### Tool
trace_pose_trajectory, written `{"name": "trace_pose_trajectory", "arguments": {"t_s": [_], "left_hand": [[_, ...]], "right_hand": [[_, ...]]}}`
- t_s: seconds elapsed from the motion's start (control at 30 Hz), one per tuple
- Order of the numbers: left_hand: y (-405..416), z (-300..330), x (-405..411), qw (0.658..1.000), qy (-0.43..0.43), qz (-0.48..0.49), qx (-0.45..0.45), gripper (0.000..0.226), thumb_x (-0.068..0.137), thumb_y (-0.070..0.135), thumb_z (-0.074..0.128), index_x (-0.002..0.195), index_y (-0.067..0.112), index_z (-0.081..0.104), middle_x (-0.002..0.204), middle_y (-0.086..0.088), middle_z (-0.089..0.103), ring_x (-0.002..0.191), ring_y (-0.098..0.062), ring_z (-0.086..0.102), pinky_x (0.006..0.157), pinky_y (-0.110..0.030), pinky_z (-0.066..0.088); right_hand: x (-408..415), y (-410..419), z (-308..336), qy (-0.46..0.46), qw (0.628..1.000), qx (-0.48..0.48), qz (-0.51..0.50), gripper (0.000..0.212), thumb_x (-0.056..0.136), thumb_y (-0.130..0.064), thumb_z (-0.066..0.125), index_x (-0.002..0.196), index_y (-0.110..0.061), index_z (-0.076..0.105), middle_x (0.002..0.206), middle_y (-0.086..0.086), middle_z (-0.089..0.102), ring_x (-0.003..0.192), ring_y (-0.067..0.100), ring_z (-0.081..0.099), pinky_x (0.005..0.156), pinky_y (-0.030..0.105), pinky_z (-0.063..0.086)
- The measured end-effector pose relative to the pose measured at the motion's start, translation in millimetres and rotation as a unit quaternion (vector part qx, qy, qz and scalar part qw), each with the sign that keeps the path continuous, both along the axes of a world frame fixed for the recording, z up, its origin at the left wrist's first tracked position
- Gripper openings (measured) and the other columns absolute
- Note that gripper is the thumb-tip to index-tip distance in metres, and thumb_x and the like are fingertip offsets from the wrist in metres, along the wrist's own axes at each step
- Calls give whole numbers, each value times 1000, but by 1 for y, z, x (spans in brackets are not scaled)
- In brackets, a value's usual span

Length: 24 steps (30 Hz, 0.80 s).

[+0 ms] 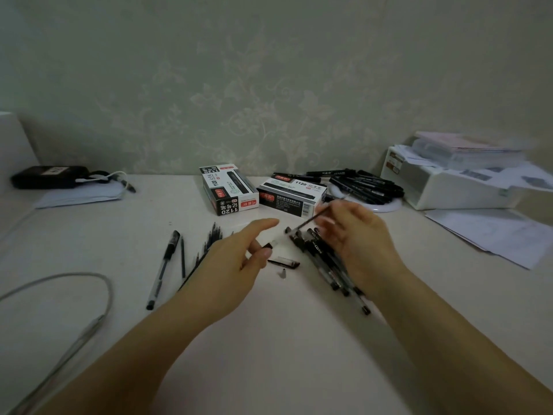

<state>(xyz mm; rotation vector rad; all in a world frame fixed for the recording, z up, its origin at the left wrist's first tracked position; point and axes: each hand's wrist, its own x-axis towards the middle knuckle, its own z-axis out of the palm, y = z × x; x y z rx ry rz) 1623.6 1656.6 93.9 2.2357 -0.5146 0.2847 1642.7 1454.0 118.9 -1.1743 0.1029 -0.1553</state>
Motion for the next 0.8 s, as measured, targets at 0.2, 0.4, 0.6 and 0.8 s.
{"name": "trace_pose_trajectory", "arguments": {"t_s": [0.2, 0.4, 0.6, 0.8], "left_hand": [[4, -1, 1, 997, -5, 71, 19, 27, 97, 26, 51, 123, 32, 56, 82, 12, 58, 76, 0, 58, 63, -8, 39], [8, -3, 3, 991, -17, 126, 32, 16, 96, 24, 55, 107, 29, 65, 79, 22, 53, 70, 9, 51, 59, -3, 35], [16, -2, 8, 978, -41, 197, 63, 16, 93, 22, 59, 108, 21, 65, 101, 3, 68, 82, -7, 55, 72, -16, 38], [33, 0, 11, 956, -9, 274, 102, 18, 83, 33, 69, 80, 18, 60, 71, 6, 60, 68, -14, 55, 56, -26, 35]], "right_hand": [[18, -55, -9, -25, 851, -486, -198, 10, 92, -22, 66, 87, -17, 73, 74, -7, 67, 64, 8, 62, 64, 20, 45], [24, -68, -25, 84, 724, -655, -197, 15, 91, -20, 65, 86, -11, 75, 79, 9, 70, 66, 23, 61, 59, 26, 45], [24, -66, -24, 92, 703, -682, -181, 20, 93, -22, 63, 86, -7, 74, 78, 12, 69, 69, 27, 63, 62, 31, 53], [22, -63, -21, 76, 692, -697, -173, 21, 94, -23, 61, 88, -8, 74, 78, 10, 70, 69, 25, 64, 67, 37, 58]]}}
